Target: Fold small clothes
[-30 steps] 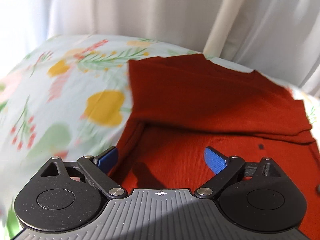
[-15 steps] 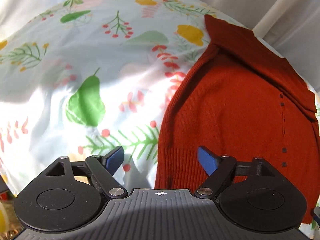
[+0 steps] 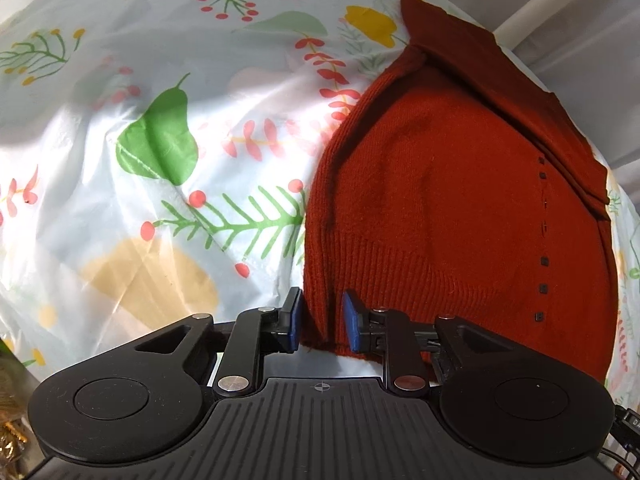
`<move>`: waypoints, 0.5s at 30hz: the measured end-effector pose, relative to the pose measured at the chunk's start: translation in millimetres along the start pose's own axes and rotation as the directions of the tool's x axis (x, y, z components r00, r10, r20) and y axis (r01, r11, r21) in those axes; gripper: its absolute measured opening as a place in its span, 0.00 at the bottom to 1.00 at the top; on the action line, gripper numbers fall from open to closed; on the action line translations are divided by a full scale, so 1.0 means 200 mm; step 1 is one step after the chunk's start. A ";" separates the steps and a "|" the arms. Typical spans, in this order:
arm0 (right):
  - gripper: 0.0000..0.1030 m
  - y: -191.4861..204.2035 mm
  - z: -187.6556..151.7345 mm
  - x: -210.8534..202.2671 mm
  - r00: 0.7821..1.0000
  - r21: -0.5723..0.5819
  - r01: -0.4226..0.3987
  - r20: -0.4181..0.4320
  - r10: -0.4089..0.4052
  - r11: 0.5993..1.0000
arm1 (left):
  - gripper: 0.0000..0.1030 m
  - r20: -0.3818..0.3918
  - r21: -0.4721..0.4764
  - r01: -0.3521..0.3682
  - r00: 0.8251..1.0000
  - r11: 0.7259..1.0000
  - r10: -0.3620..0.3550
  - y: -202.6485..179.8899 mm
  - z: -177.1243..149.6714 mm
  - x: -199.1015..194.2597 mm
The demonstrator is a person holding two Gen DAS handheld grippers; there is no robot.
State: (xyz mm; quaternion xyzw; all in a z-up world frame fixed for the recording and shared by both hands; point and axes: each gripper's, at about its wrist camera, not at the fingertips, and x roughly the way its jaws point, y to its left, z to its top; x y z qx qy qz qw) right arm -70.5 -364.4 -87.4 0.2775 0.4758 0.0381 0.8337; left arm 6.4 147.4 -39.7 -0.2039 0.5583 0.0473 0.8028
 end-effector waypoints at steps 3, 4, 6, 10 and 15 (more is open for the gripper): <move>0.09 -0.01 0.00 0.01 1.000 0.006 -0.010 -0.010 0.010 1.000 | 0.09 -0.012 -0.009 0.015 1.000 1.000 -0.015 0.02 0.02 0.01; 0.06 -0.01 0.01 0.01 1.000 0.007 -0.014 -0.012 0.014 1.000 | 0.08 -0.009 -0.008 0.023 1.000 1.000 -0.023 0.02 0.02 0.00; 0.05 -0.01 0.01 0.01 0.999 0.016 -0.032 -0.011 0.032 0.999 | 0.08 0.008 -0.018 0.051 0.999 0.999 -0.051 0.02 0.03 -0.01; 0.04 -0.03 0.03 -0.03 0.995 0.061 -0.104 0.012 0.103 0.993 | 0.07 0.064 -0.058 0.149 0.987 0.987 -0.145 0.02 0.08 -0.09; 0.04 -0.06 0.07 -0.06 0.976 0.162 -0.218 0.052 0.213 0.962 | 0.07 0.163 -0.099 0.311 0.942 0.945 -0.293 -0.02 0.19 -0.20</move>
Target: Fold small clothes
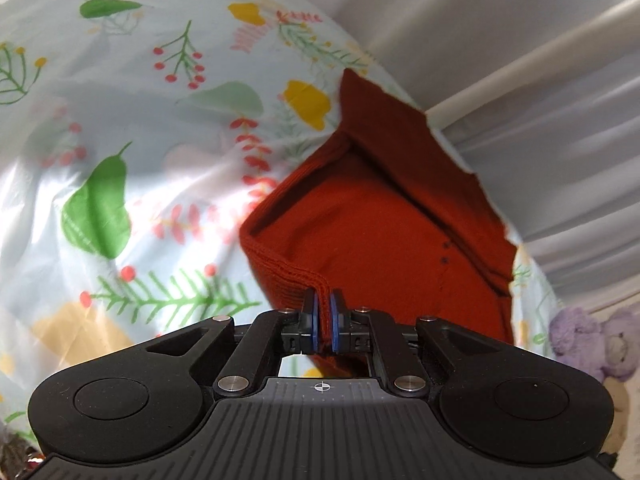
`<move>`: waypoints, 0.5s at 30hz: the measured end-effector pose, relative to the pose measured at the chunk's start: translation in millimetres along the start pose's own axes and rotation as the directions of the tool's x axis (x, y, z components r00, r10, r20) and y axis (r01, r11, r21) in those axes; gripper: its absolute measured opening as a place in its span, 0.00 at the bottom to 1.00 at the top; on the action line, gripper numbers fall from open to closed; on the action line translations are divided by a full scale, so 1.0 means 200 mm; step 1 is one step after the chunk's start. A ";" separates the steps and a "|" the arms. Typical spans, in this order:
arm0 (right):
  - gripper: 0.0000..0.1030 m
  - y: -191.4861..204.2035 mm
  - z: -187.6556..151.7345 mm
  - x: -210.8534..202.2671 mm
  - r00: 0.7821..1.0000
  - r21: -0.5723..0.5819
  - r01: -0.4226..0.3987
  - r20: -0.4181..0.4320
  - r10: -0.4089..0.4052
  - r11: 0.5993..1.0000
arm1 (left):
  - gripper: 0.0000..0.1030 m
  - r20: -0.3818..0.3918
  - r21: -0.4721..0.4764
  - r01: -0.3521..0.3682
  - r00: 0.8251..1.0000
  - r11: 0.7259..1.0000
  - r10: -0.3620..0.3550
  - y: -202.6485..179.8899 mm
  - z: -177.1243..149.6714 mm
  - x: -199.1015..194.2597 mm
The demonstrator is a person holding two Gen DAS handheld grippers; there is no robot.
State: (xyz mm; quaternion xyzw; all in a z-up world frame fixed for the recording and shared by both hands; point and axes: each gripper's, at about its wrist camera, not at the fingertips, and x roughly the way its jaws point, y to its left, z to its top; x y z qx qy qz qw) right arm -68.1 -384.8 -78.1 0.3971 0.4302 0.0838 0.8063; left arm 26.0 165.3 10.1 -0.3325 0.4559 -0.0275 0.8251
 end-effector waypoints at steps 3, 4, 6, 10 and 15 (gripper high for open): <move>0.04 0.02 0.03 -0.01 0.998 0.011 -0.060 0.037 0.059 0.998 | 0.07 0.038 -0.019 0.089 0.995 0.996 -0.088 -0.06 0.08 0.01; 0.04 0.03 0.05 0.00 0.997 0.008 -0.064 0.046 0.063 0.998 | 0.07 0.047 -0.015 0.099 0.994 0.995 -0.098 -0.08 0.10 0.02; 0.04 0.06 0.07 0.02 0.995 -0.003 -0.072 0.070 0.072 0.997 | 0.07 0.069 0.005 0.098 0.993 0.995 -0.098 -0.12 0.15 0.04; 0.04 0.13 0.17 0.05 0.988 -0.035 -0.082 0.128 0.086 0.996 | 0.07 0.121 0.031 0.087 0.989 0.996 -0.090 -0.16 0.27 0.08; 0.04 0.23 0.35 0.09 0.973 -0.073 -0.063 0.217 0.077 0.995 | 0.07 0.166 0.066 0.053 0.984 0.996 -0.063 -0.20 0.43 0.19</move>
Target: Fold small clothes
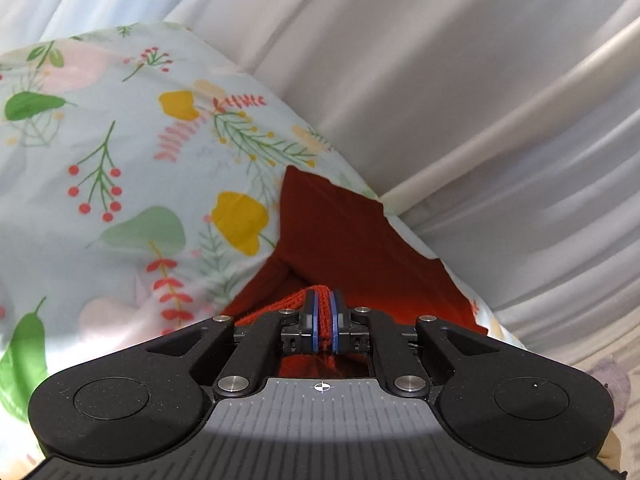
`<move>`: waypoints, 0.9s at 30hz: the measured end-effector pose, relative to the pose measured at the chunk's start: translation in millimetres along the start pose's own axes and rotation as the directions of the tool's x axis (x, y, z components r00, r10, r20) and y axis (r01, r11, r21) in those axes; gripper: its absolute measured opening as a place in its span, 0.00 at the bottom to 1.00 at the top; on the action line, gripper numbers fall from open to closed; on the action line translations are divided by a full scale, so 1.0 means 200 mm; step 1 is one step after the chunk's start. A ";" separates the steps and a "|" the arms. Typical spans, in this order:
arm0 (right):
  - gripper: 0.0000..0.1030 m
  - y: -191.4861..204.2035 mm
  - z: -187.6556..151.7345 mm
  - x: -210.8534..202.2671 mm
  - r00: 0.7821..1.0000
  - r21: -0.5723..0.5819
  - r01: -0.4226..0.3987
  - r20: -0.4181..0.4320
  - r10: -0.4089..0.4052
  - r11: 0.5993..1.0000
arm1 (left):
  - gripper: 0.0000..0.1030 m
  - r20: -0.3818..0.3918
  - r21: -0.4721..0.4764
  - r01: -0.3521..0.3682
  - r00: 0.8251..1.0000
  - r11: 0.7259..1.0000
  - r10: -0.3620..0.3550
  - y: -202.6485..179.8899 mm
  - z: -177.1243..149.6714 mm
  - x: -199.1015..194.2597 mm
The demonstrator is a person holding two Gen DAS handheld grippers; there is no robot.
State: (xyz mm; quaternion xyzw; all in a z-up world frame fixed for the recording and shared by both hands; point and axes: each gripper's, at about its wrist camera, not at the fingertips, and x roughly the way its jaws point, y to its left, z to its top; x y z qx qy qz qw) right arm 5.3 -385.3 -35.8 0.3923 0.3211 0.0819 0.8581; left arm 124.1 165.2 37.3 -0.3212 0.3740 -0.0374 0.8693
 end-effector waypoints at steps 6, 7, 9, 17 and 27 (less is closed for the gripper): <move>0.04 0.07 0.20 0.20 0.995 -0.090 0.072 0.070 -0.066 0.993 | 0.07 0.023 0.042 -0.043 0.999 0.998 0.042 -0.03 0.15 0.24; 0.04 0.08 0.23 0.24 0.994 -0.095 0.087 0.074 -0.080 0.992 | 0.07 0.023 0.053 -0.052 0.998 0.997 0.051 -0.03 0.17 0.29; 0.04 0.09 0.29 0.35 0.988 -0.130 0.134 0.089 -0.123 0.982 | 0.07 0.019 0.078 -0.089 0.996 0.993 0.088 -0.04 0.20 0.39; 0.10 0.06 0.35 0.64 0.968 -0.215 0.252 0.072 -0.242 0.943 | 0.32 -0.013 0.095 -0.018 1.000 0.995 0.019 0.08 0.20 0.55; 0.49 -0.03 0.40 0.65 0.968 -0.341 0.246 0.046 -0.246 0.907 | 0.57 -0.136 0.294 0.039 0.991 0.955 0.001 0.08 0.13 0.74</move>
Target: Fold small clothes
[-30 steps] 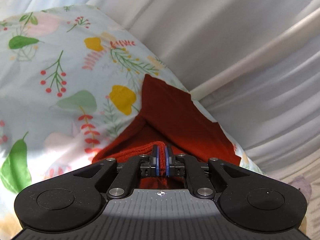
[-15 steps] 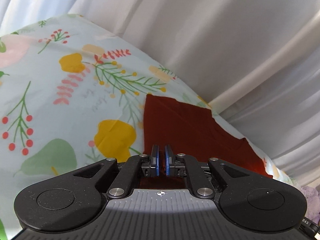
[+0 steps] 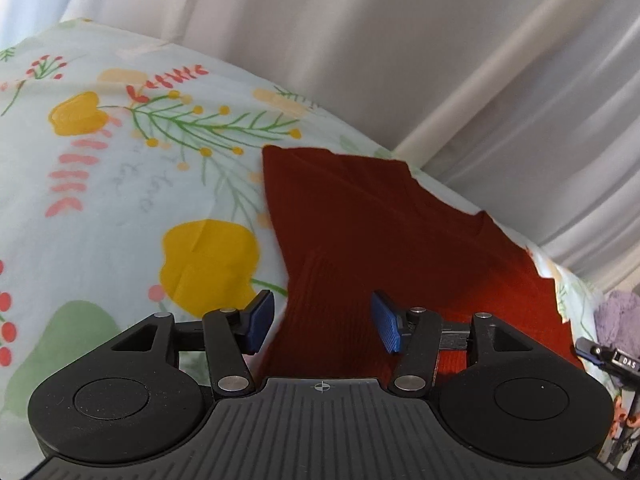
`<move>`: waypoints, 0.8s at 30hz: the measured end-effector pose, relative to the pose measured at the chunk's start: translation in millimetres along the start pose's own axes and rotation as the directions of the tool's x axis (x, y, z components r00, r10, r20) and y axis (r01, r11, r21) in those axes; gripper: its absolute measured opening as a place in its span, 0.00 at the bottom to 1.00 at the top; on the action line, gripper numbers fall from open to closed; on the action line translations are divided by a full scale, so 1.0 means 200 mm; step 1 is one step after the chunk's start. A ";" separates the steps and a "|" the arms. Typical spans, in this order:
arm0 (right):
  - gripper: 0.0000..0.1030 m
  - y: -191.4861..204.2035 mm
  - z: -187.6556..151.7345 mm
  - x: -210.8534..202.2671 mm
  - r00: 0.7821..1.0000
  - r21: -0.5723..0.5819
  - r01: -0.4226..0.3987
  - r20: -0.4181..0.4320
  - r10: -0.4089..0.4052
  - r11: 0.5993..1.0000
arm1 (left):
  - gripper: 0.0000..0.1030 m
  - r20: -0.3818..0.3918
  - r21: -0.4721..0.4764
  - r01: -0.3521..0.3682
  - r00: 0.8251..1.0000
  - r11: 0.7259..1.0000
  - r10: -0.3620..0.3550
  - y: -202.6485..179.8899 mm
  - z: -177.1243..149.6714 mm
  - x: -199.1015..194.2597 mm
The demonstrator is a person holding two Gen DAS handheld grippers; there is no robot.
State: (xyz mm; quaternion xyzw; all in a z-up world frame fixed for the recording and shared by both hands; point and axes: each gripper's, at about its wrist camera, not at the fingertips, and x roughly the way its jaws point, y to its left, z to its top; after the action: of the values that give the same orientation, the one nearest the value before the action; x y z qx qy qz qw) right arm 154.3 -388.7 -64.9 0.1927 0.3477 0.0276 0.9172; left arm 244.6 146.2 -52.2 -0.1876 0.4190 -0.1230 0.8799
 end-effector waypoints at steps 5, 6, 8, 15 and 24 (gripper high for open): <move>0.48 0.07 0.01 0.15 0.999 -0.061 0.013 -0.036 -0.015 0.998 | 0.29 0.007 0.099 -0.101 0.995 0.990 0.101 -0.09 -0.02 0.02; 0.45 0.08 0.01 0.15 0.999 -0.072 0.017 -0.033 -0.020 0.997 | 0.17 0.021 0.116 -0.115 0.993 0.987 0.113 -0.11 -0.02 0.01; 0.13 0.13 0.00 0.13 1.000 -0.127 0.024 -0.007 -0.025 0.992 | 0.08 0.040 0.134 -0.095 0.995 0.986 0.091 -0.13 -0.03 -0.03; 0.05 0.21 -0.04 0.07 1.000 -0.224 -0.012 0.002 0.013 0.975 | 0.11 0.012 0.125 -0.057 0.998 0.990 0.056 -0.15 -0.02 0.01; 0.11 0.23 -0.05 0.15 0.997 -0.253 0.034 -0.054 -0.049 0.967 | 0.23 -0.002 0.197 -0.086 0.996 0.977 0.088 -0.19 -0.03 0.05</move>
State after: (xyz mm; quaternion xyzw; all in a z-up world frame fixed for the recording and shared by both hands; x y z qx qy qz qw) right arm 175.1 -337.2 -73.3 0.0664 0.3727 0.0582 0.9237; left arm 243.8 106.1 -46.3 -0.0803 0.4170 -0.1263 0.8965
